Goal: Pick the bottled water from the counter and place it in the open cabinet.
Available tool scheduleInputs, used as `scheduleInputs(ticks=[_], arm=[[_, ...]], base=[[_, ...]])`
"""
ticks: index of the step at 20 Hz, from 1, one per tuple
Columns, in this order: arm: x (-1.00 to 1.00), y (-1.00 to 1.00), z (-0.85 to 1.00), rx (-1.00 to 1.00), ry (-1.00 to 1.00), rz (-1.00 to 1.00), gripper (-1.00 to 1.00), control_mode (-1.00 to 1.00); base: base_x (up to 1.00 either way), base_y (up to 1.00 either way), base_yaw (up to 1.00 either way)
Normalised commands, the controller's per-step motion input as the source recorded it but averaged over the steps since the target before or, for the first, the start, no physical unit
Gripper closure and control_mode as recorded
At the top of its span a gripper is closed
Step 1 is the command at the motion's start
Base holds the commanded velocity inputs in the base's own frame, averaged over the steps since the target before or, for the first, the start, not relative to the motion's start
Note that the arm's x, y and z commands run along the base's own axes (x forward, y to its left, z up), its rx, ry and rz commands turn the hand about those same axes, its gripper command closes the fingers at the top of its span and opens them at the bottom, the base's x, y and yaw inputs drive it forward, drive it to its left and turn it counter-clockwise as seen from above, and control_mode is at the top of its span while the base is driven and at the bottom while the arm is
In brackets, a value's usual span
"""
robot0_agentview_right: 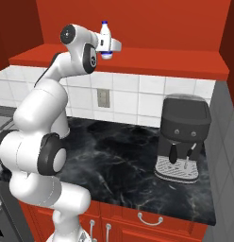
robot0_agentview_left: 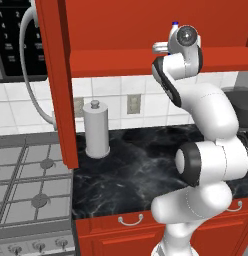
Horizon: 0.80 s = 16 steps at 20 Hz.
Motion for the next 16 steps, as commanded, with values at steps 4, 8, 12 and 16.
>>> scheduleInputs(ticks=[4,8,12,16], arm=[[0.0,0.0,0.0,0.0,0.0,0.0,-1.0,-1.0],[0.0,0.0,0.0,0.0,0.0,0.0,-1.0,-1.0],[0.0,0.0,0.0,0.0,0.0,0.0,-1.0,-1.0],[0.0,0.0,0.0,0.0,0.0,0.0,-1.0,-1.0]], base=[[0.0,0.0,0.0],[0.0,0.0,0.0],[0.0,0.0,0.0],[0.0,0.0,0.0]])
